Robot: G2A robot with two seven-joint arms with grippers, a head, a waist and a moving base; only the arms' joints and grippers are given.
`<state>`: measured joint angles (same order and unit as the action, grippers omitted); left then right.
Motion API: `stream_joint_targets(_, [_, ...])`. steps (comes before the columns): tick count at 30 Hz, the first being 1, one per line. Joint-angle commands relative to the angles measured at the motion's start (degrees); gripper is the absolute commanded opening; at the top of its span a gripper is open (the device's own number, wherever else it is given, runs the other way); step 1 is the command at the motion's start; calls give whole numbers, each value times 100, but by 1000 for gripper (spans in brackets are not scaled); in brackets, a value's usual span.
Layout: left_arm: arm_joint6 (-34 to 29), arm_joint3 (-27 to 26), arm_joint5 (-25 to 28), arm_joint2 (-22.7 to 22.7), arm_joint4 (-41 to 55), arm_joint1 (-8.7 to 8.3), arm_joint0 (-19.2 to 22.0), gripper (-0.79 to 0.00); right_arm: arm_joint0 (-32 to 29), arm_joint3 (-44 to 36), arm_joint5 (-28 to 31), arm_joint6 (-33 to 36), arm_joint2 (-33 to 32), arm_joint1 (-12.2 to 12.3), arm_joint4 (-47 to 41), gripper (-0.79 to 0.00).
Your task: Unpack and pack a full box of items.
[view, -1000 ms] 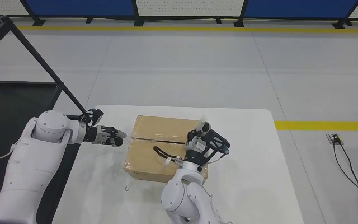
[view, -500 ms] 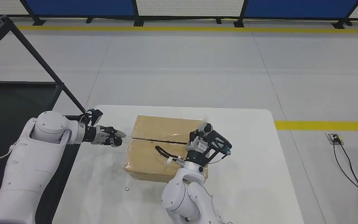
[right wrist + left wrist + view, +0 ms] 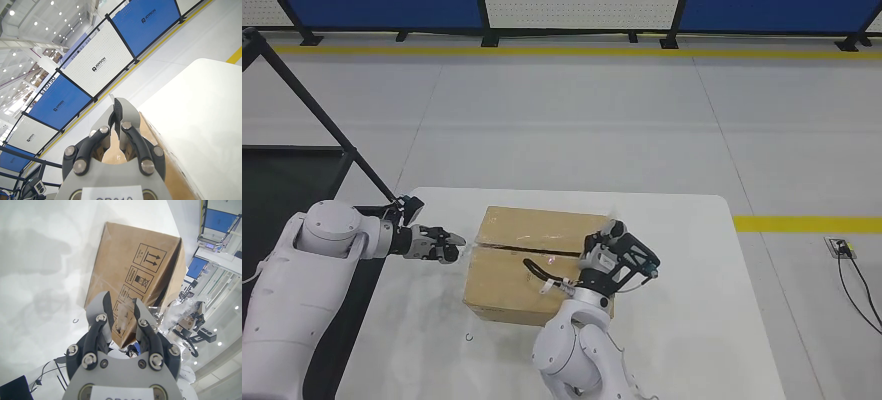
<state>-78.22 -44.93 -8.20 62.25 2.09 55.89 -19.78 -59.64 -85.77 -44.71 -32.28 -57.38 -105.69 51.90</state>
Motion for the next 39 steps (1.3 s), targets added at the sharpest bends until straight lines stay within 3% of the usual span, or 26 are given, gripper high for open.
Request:
stream_joint_targets(1, [0,-9,0,-9,4,-4,-1,-480,-4,-6,-7,-7,-3,1,-10,-785])
stream_joint_targets(11, [91,-24,17,14,122,-27,-21,-483,-27,-43,47,-63,-25,8,-59,-785])
stream_joint_targets(20, [474,-346,-16,473,664,-145,-241,-465,-48,-29,103,-61,-23,16,-62,-785])
stream_joint_targets(24, [498,-756,-167,738,636,-277,-493,-419,-63,-47,139,-16,-30,22,-33,-785])
stream_joint_targets(29, [874,-1196,-363,1154,567,-435,-809,-422,-85,-80,172,14,-43,27,18,-785])
stream_joint_targets(36, [1353,-2432,-710,2166,1509,-619,-1613,-462,-107,-117,148,17,-58,29,33,-785])
stream_joint_targets(38, [1353,-2432,-710,2166,1509,-619,-1613,-314,-107,-117,148,17,-58,29,33,-785])
stream_joint_targets(39, [1353,-2432,-710,2166,1509,-619,-1613,-286,-107,-117,148,17,-58,29,33,-785])
